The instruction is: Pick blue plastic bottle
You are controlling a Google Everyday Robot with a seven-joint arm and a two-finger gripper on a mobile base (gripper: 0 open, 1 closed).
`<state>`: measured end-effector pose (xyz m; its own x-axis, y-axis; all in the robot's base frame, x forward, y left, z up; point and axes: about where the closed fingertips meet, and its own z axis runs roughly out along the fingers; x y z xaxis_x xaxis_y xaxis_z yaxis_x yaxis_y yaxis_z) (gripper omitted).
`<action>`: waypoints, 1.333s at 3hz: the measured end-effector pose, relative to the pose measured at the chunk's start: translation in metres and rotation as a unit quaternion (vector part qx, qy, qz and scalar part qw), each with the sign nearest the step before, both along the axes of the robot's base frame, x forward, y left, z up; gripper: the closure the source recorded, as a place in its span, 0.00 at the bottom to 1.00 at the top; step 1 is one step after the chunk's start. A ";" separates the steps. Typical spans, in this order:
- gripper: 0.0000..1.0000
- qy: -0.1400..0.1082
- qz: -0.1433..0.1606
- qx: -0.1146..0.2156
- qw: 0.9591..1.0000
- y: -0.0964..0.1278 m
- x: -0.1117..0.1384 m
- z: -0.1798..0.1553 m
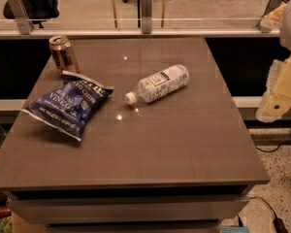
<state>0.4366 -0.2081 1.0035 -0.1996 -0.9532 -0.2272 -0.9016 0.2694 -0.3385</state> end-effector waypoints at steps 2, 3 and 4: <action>0.00 -0.005 0.025 0.000 1.000 0.011 0.007 0.003; 0.00 -0.006 0.068 -0.015 0.998 0.029 0.020 0.002; 0.00 -0.004 0.114 -0.037 0.993 0.048 0.035 -0.004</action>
Offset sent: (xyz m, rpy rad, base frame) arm 0.0170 0.0235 0.0010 -0.0008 -0.0033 0.1216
